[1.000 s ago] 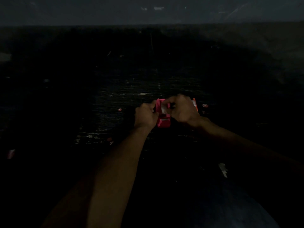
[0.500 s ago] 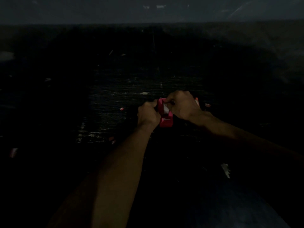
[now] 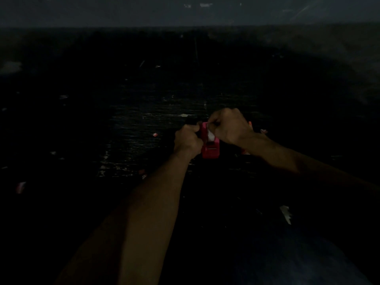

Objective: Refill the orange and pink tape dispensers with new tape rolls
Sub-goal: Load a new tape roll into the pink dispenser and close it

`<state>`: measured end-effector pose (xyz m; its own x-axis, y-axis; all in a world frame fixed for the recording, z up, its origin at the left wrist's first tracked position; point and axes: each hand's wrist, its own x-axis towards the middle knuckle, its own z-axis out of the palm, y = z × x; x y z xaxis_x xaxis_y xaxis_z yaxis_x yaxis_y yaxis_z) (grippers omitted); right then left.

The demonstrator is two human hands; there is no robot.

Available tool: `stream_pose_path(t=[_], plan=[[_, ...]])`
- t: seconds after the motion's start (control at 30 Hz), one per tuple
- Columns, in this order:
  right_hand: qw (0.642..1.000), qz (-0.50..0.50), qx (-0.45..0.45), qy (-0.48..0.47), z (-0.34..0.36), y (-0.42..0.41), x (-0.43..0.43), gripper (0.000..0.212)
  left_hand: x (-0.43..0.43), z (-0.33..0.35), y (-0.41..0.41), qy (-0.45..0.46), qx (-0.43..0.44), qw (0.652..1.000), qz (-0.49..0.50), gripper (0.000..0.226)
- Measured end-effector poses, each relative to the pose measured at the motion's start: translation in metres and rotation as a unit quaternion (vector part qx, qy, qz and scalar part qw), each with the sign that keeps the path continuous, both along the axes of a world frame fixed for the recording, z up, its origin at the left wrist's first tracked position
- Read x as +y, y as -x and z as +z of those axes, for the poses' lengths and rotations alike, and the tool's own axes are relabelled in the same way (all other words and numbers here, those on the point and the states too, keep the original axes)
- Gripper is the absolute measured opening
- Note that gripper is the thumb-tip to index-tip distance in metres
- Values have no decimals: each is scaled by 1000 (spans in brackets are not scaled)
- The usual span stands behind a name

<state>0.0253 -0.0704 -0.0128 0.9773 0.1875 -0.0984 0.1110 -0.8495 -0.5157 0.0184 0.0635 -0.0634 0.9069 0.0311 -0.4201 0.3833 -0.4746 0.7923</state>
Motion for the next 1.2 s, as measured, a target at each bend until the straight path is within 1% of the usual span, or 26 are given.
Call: stream_pose_path(t=[0.1, 0.27, 0.37, 0.47, 0.53, 0.6, 0.67, 0.73, 0.83, 1.03, 1.13, 1.2], plan=[[1000, 21, -4, 9, 0, 9, -4, 17, -1, 1, 0, 0, 8, 1000, 11, 47], [998, 46, -36, 37, -3, 27, -7, 15, -2, 4, 1, 4, 10, 999, 37, 51], [995, 73, -8, 62, -10, 36, -6, 12, -2, 1, 1, 0, -19, 1000, 24, 52], [995, 76, 9, 63, -12, 48, -7, 17, -2, 0, 2, 23, -17, 999, 40, 49], [994, 91, -11, 65, -9, 58, -8, 24, -2, -1, 1, 11, -25, 999, 40, 48], [991, 112, -51, 58, -6, 68, -10, 31, -2, -3, -1, -10, -32, 999, 28, 52], [988, 123, -85, 47, -8, 74, -13, 31, -1, -6, -3, -15, -31, 999, 23, 59], [985, 123, -105, 60, -13, 76, -15, 27, -1, -6, -3, -20, -33, 999, 20, 62], [982, 129, -110, 80, -19, 77, -15, 22, -2, -7, -3, -40, -42, 998, 14, 62], [982, 133, -114, 71, -22, 79, -15, 20, -2, -9, -3, -28, -40, 999, 20, 62], [982, 135, -105, 74, -24, 80, -16, 23, -2, -11, -3, -15, -39, 999, 20, 63], [979, 143, -119, 84, -23, 82, -16, 32, -2, -11, -3, 4, -25, 999, 25, 64]])
